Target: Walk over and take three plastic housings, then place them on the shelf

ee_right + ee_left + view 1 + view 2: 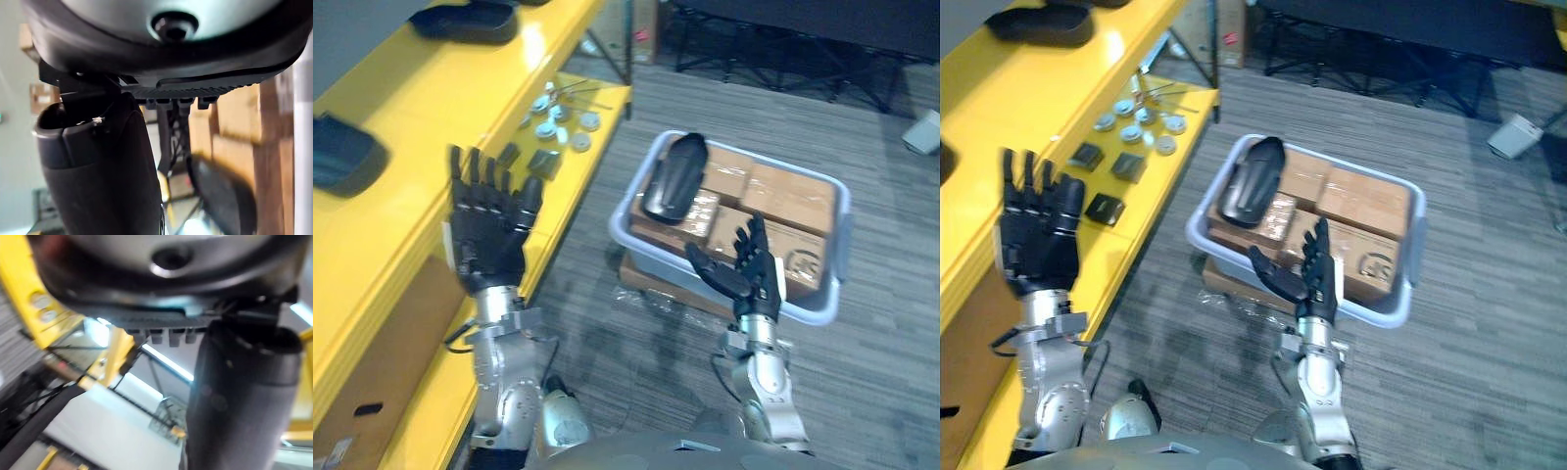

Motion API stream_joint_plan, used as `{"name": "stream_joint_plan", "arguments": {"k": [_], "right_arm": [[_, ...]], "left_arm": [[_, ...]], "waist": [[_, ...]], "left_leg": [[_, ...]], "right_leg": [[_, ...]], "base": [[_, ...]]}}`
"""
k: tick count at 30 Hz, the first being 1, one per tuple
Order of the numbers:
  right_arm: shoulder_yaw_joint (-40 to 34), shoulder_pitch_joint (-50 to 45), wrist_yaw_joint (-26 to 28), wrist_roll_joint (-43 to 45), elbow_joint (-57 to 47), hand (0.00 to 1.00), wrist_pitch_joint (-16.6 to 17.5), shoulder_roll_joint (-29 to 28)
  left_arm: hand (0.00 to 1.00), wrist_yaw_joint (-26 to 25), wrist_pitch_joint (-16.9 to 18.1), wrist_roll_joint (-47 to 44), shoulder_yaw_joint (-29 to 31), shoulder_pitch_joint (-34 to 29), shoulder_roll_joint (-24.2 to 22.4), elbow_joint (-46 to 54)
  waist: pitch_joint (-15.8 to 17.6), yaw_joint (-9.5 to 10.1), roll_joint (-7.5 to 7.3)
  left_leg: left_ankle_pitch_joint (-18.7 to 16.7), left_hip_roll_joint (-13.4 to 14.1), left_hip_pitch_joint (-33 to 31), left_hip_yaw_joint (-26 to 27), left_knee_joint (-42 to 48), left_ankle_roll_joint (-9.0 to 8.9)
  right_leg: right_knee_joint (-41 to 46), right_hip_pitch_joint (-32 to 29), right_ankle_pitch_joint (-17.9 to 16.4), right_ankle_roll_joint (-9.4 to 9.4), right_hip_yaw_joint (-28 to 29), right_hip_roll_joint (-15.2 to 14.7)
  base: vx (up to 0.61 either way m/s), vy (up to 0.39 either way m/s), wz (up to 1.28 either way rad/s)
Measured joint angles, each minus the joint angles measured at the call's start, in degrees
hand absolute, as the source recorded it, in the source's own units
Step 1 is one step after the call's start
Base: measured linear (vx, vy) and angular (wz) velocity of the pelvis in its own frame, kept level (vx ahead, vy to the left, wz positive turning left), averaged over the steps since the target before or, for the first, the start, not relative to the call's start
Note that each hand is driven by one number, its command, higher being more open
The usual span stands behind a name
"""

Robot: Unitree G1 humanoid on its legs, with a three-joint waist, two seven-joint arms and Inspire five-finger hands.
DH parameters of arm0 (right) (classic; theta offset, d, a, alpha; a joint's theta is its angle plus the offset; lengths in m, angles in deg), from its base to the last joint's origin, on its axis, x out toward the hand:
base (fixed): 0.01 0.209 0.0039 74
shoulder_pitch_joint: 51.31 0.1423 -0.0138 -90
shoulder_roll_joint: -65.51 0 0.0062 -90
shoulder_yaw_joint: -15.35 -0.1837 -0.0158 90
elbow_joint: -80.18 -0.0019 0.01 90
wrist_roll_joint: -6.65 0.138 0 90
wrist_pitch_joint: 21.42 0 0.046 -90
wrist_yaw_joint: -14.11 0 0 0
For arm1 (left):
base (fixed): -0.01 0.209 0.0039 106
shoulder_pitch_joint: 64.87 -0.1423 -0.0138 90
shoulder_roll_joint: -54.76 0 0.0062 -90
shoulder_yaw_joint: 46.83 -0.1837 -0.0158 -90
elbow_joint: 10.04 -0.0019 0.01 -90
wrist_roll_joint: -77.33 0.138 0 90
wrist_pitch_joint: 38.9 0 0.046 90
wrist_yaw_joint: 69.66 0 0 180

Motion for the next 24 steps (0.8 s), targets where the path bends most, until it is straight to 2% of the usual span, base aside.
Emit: {"name": "stream_joint_plan", "arguments": {"k": [1, 3, 4, 5, 6, 8, 9, 11, 14, 17, 21, 24], "right_arm": [[-2.75, -2.04, 0.02, -0.08, 0.0, 1.0, -0.49, 1.45], [-6.05, -4.98, 0.09, 0.03, -0.14, 1.0, -0.42, 2.45], [-7.7, -5.68, 0.61, 0.16, -0.15, 1.0, -0.44, 2.69], [-8.43, -6.23, 0.85, 0.28, -0.14, 1.0, -0.57, 2.7], [-8.44, -6.31, 1.19, 0.57, -0.14, 1.0, -0.71, 2.86], [-7.91, -6.21, 2.45, 0.64, -0.14, 1.0, -1.04, 2.87], [-7.0, -6.03, 2.53, 0.64, -0.12, 1.0, -1.2, 2.58], [-5.27, -3.73, 1.33, 0.61, 0.95, 1.0, -2.13, 2.53], [-3.7, 6.06, -1.68, 0.46, 9.48, 1.0, -3.27, 2.32], [-5.0, 16.69, -4.79, 0.52, 17.49, 1.0, -3.3, 2.72], [-6.35, 31.56, -7.02, 0.67, 25.55, 1.0, -3.33, 6.74], [-7.75, 44.25, -7.62, 0.76, 30.69, 1.0, -3.48, 12.2]], "left_arm": [[1.0, 0.47, -1.44, -0.02, -2.18, -0.57, -0.63, 0.02], [1.0, 2.45, -2.47, 0.02, -3.18, -0.8, -0.71, 0.19], [1.0, 3.53, -2.47, 0.02, -3.18, -0.96, -0.5, 1.15], [1.0, 4.41, -2.45, 0.12, -3.18, -0.77, -0.11, 2.24], [1.0, 4.7, -2.4, 0.37, -3.12, -0.63, -0.02, 2.54], [1.0, 5.01, -2.4, 0.56, -3.09, -0.37, 0.55, 2.3], [1.0, 5.31, -2.44, 0.39, -3.11, -1.06, 0.94, 2.22], [1.0, 6.68, -2.46, -0.14, -2.87, -2.15, 1.57, 2.21], [1.0, 8.78, -3.79, -0.1, -2.83, -2.52, 2.96, 2.2], [1.0, 10.42, -3.81, 1.24, -3.24, -1.93, 4.79, 2.2], [1.0, 11.51, -4.03, 1.19, -3.51, 1.13, 5.74, 2.2], [1.0, 12.39, -4.93, 1.21, -5.61, 4.31, 5.98, 2.16]], "waist": [[-0.54, -1.26, 1.29], [-0.69, -2.26, 1.35], [-1.03, -2.47, 1.88], [-1.09, -2.47, 1.95], [-1.09, -2.28, 1.86], [-1.11, -1.52, 1.68], [-0.89, -1.18, 0.88], [-1.22, -0.15, 0.98], [-1.14, 2.21, -0.41], [-1.03, 3.67, -0.95], [1.13, 4.62, -1.05], [3.99, 6.94, -0.55]], "left_leg": [[2.67, 1.63, -0.01, -0.6, 0.3, 2.52], [-0.05, 0.0, 0.95, -3.77, 0.51, -0.13], [-3.59, -1.89, 1.17, -4.03, 0.7, 0.68], [-6.72, -2.85, 0.94, -5.65, 0.3, 2.35], [-8.08, -3.65, 0.84, -6.9, 0.08, 2.31], [-9.45, -5.93, 0.68, -8.91, -0.14, 1.95], [-9.65, -7.09, 0.73, -8.92, -0.29, 1.29], [-9.18, -8.61, 0.8, -8.85, -1.15, -0.25], [-7.84, -10.68, 0.74, -9.18, -2.5, -2.35], [-6.64, -11.85, -1.43, -10.67, -2.81, -1.57], [-4.32, -12.6, -4.48, -13.19, -4.03, -1.33], [-2.01, -12.67, -7.14, -15.81, -6.82, -2.33]], "right_leg": [[-1.23, 0.63, -0.25, -0.5, -0.14, 1.94], [-1.77, 0.62, -0.72, -1.74, 1.22, 2.57], [-2.42, -0.61, -0.48, -2.62, 1.78, 3.43], [-2.21, -2.36, -0.36, -2.87, 2.58, 3.96], [-2.15, -3.24, -0.21, -3.07, 3.24, 3.99], [-2.43, -4.59, 1.03, -2.66, 4.23, 2.97], [-2.88, -4.75, 2.01, -2.14, 4.19, 1.93], [-4.82, -4.68, 4.93, -1.84, 3.5, 0.75], [-9.28, -3.41, 10.8, -2.0, 0.12, -0.76], [-12.45, -3.03, 15.06, -2.71, -4.03, -1.22], [-13.73, -3.49, 15.83, -2.88, -7.76, -1.12], [-14.92, -5.94, 15.76, -3.0, -9.09, 0.04]], "base": [[-0.05, -0.31, -0.4], [-0.05, -0.18, -0.65], [-0.04, -0.052, -0.78], [-0.04, -0.036, -0.73], [-0.05, 0.022, -0.54], [-0.05, 0.072, -0.37], [-0.05, 0.093, -0.14], [-0.07, 0.146, -0.07], [-0.07, 0.13, 0.03], [-0.09, 0.102, 0.23], [-0.11, 0.048, 0.36], [-0.12, -0.021, 0.14]]}}
